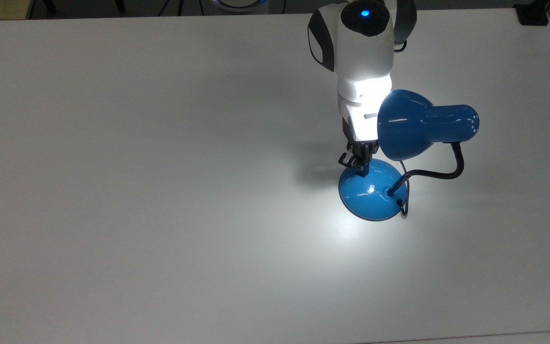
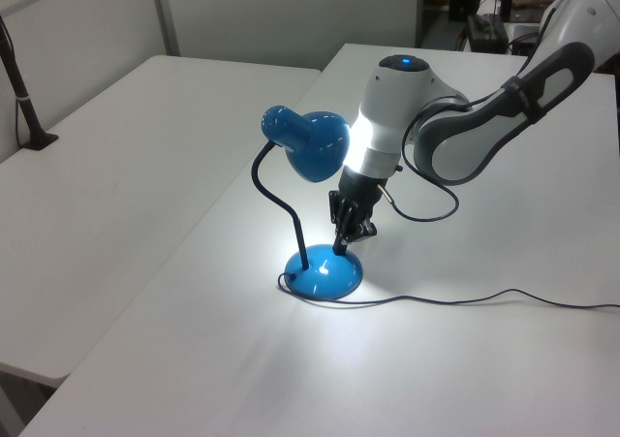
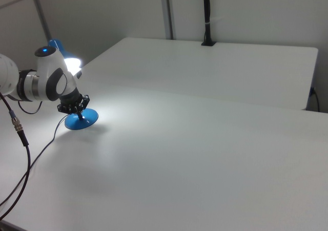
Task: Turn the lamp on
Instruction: 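Lift the gripper up and away from the lit lamp base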
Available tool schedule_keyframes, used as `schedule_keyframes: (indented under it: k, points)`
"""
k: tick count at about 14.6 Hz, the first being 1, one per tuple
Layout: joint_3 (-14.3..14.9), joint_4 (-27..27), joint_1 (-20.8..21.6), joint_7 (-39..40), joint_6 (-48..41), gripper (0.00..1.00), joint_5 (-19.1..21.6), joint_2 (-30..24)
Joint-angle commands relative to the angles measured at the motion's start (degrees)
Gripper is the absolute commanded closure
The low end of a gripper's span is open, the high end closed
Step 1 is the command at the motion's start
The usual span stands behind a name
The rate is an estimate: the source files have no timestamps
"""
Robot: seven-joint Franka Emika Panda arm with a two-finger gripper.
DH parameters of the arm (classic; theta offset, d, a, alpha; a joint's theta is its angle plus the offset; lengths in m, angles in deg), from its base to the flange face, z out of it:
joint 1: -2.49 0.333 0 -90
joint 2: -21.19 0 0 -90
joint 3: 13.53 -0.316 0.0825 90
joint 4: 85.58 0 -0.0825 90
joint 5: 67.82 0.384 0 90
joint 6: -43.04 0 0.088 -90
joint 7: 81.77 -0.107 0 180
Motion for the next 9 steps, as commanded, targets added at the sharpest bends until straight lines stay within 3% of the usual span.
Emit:
schedule_keyframes:
  k: [1, 6, 9]
  points:
    - [-0.24, -0.06, -0.04, -0.62, -2.09, 1.00, 1.01, -1.37]
    - [-0.15, 10.65, -2.68, -3.69, -3.40, 1.00, 1.01, -11.03]
    - [-0.15, 10.85, -5.57, -7.55, -14.96, 1.00, 1.01, -16.21]
